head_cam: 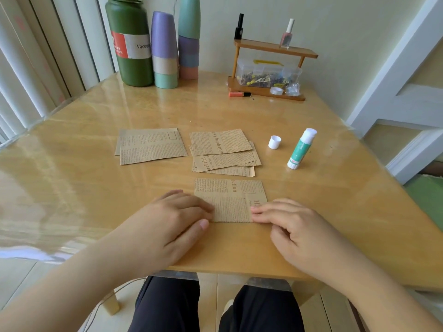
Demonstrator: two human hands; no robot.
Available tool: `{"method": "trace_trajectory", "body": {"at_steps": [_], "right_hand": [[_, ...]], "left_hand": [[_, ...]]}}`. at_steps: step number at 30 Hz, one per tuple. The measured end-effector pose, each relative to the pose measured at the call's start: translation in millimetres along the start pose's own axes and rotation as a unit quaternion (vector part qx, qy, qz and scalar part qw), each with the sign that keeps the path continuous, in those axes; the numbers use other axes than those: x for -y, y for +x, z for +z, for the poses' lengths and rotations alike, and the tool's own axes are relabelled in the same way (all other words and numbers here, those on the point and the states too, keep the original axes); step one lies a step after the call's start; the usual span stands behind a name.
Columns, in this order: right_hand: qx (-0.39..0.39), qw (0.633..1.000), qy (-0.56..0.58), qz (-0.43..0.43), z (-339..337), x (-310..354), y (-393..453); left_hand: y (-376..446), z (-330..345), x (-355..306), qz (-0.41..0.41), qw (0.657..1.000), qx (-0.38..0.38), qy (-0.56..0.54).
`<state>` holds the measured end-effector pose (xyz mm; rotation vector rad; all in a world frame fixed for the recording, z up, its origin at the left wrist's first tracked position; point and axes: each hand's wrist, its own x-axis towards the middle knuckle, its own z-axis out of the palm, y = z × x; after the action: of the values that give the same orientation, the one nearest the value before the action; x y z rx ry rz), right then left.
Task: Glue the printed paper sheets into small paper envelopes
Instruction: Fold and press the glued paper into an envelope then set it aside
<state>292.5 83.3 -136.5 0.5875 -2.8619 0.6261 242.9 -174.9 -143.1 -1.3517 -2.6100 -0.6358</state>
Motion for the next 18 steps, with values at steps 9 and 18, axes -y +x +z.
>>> {"method": "trace_trajectory", "body": {"at_steps": [9,18], "right_hand": [[0.118,0.990,-0.060,0.049,14,15,59],[0.179,0.972,-0.142,0.054,19,4,50]], "left_hand": [[53,16,-6,-0.154,0.976,0.140,0.068],[43,18,1,-0.146,0.969,0.156,0.126]]}}
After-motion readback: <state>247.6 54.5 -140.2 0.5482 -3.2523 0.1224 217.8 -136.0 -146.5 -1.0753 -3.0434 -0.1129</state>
